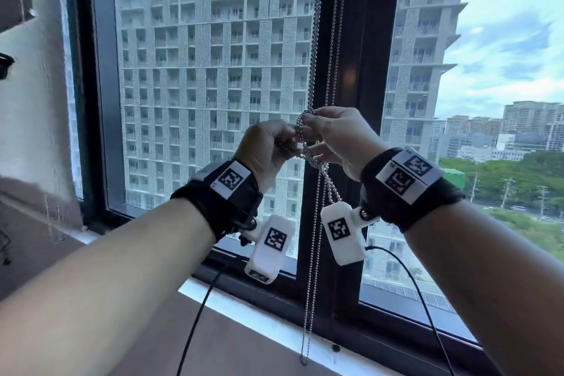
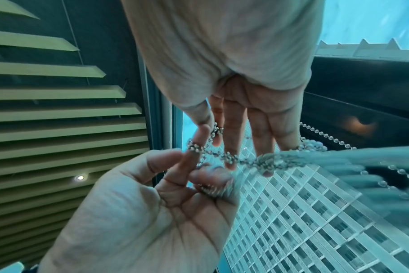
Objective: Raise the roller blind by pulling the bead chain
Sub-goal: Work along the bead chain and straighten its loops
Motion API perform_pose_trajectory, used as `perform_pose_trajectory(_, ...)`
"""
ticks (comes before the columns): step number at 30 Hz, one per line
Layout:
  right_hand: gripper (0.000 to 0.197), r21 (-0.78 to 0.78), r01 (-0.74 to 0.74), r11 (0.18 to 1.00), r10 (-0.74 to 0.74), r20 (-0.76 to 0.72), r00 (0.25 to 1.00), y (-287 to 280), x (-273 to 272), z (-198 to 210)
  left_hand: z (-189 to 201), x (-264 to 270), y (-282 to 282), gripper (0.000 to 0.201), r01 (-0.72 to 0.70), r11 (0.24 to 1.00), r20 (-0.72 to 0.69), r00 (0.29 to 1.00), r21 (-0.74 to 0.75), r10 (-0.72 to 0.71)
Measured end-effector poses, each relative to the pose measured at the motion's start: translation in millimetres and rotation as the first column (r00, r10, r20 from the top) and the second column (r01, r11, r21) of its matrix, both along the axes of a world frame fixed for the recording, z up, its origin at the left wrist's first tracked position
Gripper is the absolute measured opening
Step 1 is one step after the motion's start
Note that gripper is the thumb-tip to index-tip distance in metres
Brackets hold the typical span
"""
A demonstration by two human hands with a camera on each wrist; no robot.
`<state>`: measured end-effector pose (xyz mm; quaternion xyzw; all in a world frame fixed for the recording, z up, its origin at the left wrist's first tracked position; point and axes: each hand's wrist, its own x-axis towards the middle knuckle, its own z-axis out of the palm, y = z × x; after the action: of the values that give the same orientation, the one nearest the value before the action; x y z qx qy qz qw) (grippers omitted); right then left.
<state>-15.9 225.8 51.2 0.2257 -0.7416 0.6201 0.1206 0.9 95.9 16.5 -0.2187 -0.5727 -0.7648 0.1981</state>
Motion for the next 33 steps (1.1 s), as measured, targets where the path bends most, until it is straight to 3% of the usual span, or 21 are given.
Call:
perform_pose_trajectory(3, 0.016, 0.033, -0.012, 0.999, 0.013, -0.026, 1.000, 1.2, 4.8, -2.3, -6.4, -3.9, -2.5, 0.019, -0.102, 0.988, 0.028, 0.994, -0.112, 0.106)
perform_pose_trajectory(6, 0.021, 0.101, 0.024, 0.995, -0.016, -0.086, 0.996, 1.7, 5.9, -5.7, -14.0, -6.5, -3.6, 0.021, -0.231, 0.943, -0.033, 0.973, -0.238, 0.229)
perform_pose_trajectory(9, 0.032, 0.177, 0.089, 0.980, -0.063, -0.149, 0.987, 3.2, 4.5, -6.8, -18.9, -2.3, 1.2, 0.022, -0.250, 0.925, -0.085, 0.968, -0.286, 0.236)
perform_pose_trajectory(12, 0.018, 0.218, 0.107, 0.970, -0.071, -0.165, 0.984, 6.4, 4.3, -8.7, -28.1, -2.3, 3.8, 0.023, -0.259, 0.924, -0.062, 0.966, -0.282, 0.252)
perform_pose_trajectory(15, 0.020, 0.186, 0.142, 0.972, -0.113, -0.158, 0.981, 11.5, -0.6, -14.6, -41.9, -7.1, -0.7, 0.017, -0.268, 0.932, -0.002, 0.961, -0.244, 0.276)
perform_pose_trajectory(19, 0.011, 0.176, 0.151, 0.973, -0.126, -0.146, 0.981, 17.7, -4.4, -22.3, -56.9, -14.0, -6.0, 0.013, -0.178, 0.959, 0.114, 0.972, -0.219, 0.206)
perform_pose_trajectory(22, 0.008, 0.184, 0.140, 0.973, -0.117, -0.134, 0.984, 17.9, -4.9, -25.5, -59.4, -14.1, -1.3, 0.023, -0.115, 0.975, 0.151, 0.978, -0.190, 0.144)
perform_pose_trajectory(27, 0.008, 0.200, 0.118, 0.973, -0.092, -0.135, 0.987, 16.4, -7.2, -30.8, -51.2, -11.4, 13.1, 0.036, -0.122, 0.980, 0.082, 0.987, -0.159, 0.136)
perform_pose_trajectory(30, 0.008, 0.196, 0.102, 0.975, -0.080, -0.119, 0.990, 20.6, -7.5, -32.4, -52.1, -9.1, 15.2, 0.042, -0.207, 0.954, 0.017, 0.976, -0.217, 0.215)
perform_pose_trajectory(33, 0.003, 0.190, 0.099, 0.977, -0.075, -0.131, 0.989, 25.1, -4.4, -32.2, -59.3, -7.8, 14.6, 0.021, -0.308, 0.907, -0.047, 0.950, -0.288, 0.308)
